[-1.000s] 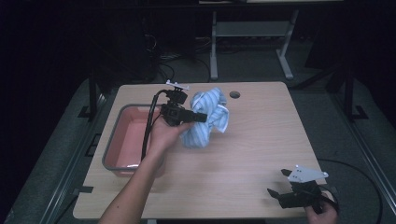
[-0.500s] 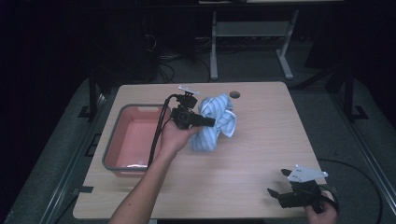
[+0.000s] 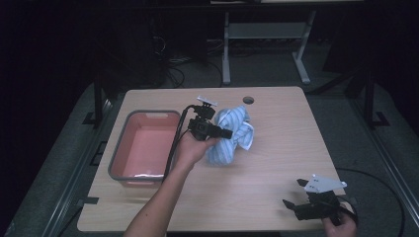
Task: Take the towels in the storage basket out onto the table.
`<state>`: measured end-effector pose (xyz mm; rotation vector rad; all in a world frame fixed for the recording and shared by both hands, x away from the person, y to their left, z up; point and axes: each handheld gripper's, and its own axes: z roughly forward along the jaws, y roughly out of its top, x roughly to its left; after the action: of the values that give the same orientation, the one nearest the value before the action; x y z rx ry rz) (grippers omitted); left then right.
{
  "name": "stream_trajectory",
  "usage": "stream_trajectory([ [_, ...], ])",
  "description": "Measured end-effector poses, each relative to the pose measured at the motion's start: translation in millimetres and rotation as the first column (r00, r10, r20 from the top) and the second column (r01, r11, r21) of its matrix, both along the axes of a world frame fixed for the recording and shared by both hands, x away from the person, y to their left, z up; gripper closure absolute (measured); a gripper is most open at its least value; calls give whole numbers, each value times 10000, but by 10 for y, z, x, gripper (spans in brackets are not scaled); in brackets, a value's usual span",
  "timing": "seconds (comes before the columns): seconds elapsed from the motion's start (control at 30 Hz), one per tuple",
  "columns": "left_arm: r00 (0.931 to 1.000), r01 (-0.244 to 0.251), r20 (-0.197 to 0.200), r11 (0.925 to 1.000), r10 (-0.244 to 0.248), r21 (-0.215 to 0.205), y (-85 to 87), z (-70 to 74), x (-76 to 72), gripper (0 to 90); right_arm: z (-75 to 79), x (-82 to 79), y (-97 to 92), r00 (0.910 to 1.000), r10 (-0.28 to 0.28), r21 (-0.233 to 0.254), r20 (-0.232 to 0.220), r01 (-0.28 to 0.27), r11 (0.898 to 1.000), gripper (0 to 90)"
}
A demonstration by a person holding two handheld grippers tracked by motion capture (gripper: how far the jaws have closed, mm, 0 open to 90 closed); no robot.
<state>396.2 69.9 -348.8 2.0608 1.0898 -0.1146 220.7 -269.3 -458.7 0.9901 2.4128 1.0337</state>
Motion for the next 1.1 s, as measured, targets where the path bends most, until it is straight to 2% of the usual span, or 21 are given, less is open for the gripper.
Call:
stream_trajectory([
  [0.3,9998,36,-183,9999,-33,143,-67,-131,49,655,-12,12,-15,10000,-44,112,-34,44,9999,138],
  [0.4,9996,-117,-242,9999,119,77,-97,-174,55,650,-9,11,-10,10000,-9,87,-33,9,10000,138],
  [0.57,9994,-93,-325,9992,106,394,-180,-255,63,650,-7,18,0,10000,37,52,14,-37,10000,138],
  [0.83,9985,-207,-492,9981,236,587,-342,-448,75,647,-6,25,-2,10000,63,33,4,-63,10000,138],
  [0.93,9978,-124,-639,9977,167,672,-404,-524,57,641,1,19,0,10000,27,28,-16,-27,10000,138],
  [1.1,9982,16,-601,9955,41,946,-505,-574,18,629,5,16,11,10000,61,7,4,-61,10000,139],
])
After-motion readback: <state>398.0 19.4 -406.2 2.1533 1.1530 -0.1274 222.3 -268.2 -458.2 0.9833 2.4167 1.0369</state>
